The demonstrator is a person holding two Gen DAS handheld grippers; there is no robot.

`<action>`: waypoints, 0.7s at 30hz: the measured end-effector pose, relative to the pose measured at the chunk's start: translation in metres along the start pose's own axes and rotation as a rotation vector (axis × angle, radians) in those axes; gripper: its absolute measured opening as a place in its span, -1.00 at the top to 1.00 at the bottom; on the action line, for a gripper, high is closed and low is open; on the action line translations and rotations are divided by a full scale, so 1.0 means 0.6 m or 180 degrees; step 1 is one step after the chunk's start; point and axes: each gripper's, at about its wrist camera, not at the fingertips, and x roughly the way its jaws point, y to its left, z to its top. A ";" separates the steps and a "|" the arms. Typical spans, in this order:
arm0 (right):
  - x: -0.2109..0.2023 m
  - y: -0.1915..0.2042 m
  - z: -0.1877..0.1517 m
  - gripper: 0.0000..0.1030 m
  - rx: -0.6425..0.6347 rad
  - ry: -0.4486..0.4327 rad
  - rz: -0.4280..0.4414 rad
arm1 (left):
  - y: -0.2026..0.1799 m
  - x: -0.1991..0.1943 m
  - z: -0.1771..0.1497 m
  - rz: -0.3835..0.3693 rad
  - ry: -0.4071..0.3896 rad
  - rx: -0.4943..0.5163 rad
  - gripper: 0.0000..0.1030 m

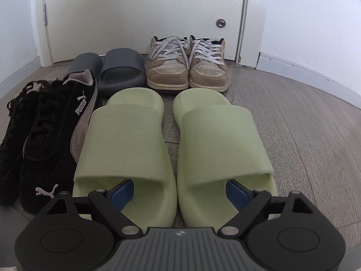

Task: Organize scattered shoes
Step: 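Grasp both pale green slides by their straps with the right gripper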

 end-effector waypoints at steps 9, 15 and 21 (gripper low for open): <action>0.019 -0.008 -0.005 -0.78 0.0324 -0.0162 -0.0088 | 0.005 0.007 0.001 -0.0045 0.0061 -0.0053 -0.83; 0.014 -0.004 -0.010 -0.59 0.0310 -0.0282 -0.0134 | 0.009 0.011 0.002 -0.0071 0.0095 -0.0125 -0.83; 0.001 0.002 -0.011 -0.29 0.0245 -0.0430 -0.0206 | 0.010 0.012 0.003 -0.0082 0.0101 -0.0158 -0.83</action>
